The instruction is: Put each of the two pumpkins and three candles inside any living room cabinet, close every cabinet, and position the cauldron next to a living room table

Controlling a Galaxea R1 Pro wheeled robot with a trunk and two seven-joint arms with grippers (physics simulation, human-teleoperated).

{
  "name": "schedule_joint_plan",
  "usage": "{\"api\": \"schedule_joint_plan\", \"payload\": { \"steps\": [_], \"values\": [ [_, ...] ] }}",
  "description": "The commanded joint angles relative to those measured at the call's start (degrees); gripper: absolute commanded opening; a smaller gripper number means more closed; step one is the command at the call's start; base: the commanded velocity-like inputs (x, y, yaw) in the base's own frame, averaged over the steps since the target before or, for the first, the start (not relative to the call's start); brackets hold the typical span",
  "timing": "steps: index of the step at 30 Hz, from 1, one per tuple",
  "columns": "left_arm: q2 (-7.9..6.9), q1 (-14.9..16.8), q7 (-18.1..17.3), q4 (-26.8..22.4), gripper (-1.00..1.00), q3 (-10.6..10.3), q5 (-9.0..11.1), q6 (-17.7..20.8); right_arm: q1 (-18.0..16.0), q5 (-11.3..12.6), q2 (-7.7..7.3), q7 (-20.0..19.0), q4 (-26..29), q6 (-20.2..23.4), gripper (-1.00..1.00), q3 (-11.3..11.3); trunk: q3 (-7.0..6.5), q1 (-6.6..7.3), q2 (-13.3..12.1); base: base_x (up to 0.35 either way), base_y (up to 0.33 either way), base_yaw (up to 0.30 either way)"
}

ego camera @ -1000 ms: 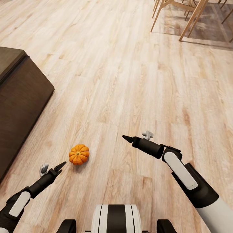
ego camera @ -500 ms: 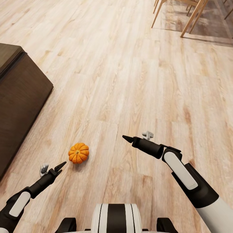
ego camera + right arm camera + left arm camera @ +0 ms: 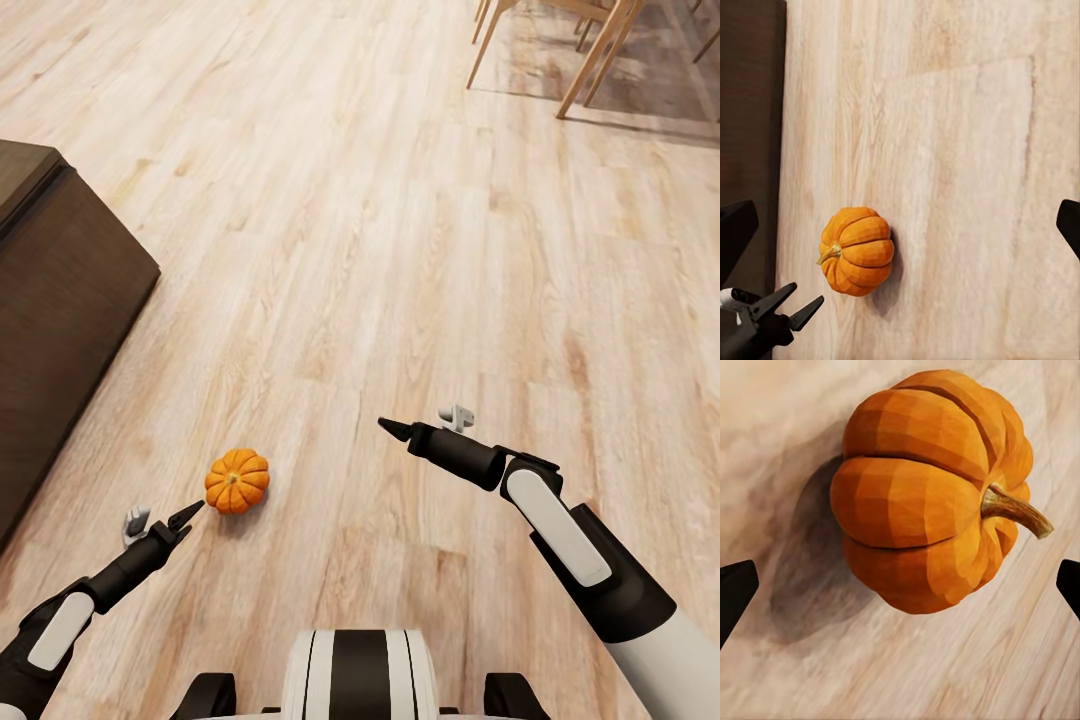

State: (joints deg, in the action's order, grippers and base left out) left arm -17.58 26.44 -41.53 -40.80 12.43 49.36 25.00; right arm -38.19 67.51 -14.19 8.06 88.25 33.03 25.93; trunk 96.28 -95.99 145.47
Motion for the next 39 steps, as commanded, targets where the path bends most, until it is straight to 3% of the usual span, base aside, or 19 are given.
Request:
{"api": "schedule_joint_plan", "payload": {
  "steps": [1,17,20,28,33,39],
  "values": [
    [-0.03,0.02,-0.06,0.01,1.00,0.05,0.42,0.49,-0.04,0.60,-0.04,0.55,0.08,0.02,1.00,0.09,0.03,0.00,0.01,0.162,0.000,0.000],
    [-0.09,0.02,0.00,0.10,1.00,0.05,0.68,0.48,-0.04,0.60,-0.04,0.55,0.08,0.02,1.00,0.09,0.03,0.00,0.01,0.054,0.000,0.000],
    [-0.09,0.02,0.04,0.10,1.00,0.05,0.73,0.49,-0.04,0.60,-0.04,0.56,0.08,0.02,1.00,0.09,0.69,-0.08,0.05,0.000,0.000,0.000],
    [-0.09,0.02,0.12,0.10,1.00,0.05,0.46,0.46,-0.04,0.60,-0.04,0.55,0.15,0.02,1.00,0.13,0.69,-0.08,0.05,0.000,0.000,0.000],
    [-0.08,0.02,0.13,0.10,1.00,0.05,0.36,0.42,-0.04,0.60,-0.04,0.55,0.17,0.02,1.00,0.17,1.80,-0.21,0.12,0.000,0.000,0.000],
    [-0.08,0.02,0.05,0.10,1.00,0.05,0.46,0.48,-0.04,0.60,-0.04,0.55,0.17,0.02,1.00,0.17,1.80,-0.21,0.12,0.000,0.000,0.000]
  ]
}}
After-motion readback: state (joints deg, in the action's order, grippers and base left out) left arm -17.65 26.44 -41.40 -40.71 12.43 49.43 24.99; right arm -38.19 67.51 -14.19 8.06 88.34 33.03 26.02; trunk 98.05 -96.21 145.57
